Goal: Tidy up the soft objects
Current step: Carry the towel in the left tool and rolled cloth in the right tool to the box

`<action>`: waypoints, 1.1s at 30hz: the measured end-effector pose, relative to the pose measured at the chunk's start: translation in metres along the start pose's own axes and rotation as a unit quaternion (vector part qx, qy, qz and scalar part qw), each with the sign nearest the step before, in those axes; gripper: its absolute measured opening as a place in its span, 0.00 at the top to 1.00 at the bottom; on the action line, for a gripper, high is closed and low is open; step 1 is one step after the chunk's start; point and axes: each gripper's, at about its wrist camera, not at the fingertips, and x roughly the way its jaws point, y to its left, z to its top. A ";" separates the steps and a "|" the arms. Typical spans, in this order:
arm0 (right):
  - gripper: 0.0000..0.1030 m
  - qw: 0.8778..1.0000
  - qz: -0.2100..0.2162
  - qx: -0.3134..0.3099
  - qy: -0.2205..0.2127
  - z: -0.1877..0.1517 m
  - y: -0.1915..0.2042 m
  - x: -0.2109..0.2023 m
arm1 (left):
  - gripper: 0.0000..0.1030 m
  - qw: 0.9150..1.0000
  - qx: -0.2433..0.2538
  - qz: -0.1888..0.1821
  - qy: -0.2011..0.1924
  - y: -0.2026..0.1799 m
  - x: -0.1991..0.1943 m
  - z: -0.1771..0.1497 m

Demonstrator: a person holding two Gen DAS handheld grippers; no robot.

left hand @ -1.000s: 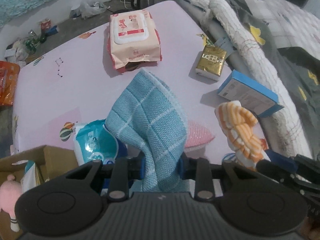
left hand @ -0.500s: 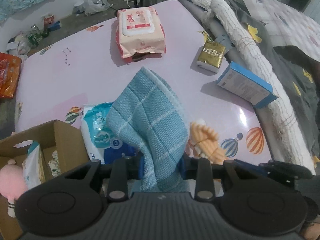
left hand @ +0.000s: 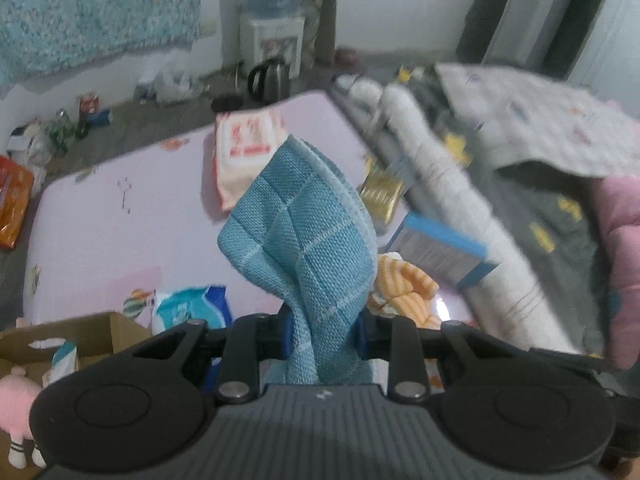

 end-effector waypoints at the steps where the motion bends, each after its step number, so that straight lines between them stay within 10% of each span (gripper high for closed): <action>1: 0.77 1.000 0.006 -0.002 -0.007 0.002 0.005 -0.006 | 0.73 1.000 -0.001 -0.003 -0.009 -0.001 -0.008 0.001; 18: 0.77 0.989 0.118 -0.073 -0.056 -0.031 0.135 -0.085 | 0.73 0.990 -0.013 0.021 -0.137 0.015 -0.191 -0.061; 33: 0.77 0.970 0.189 -0.121 0.090 -0.136 0.254 -0.003 | 0.72 0.981 -0.119 0.121 -0.092 0.143 -0.230 -0.188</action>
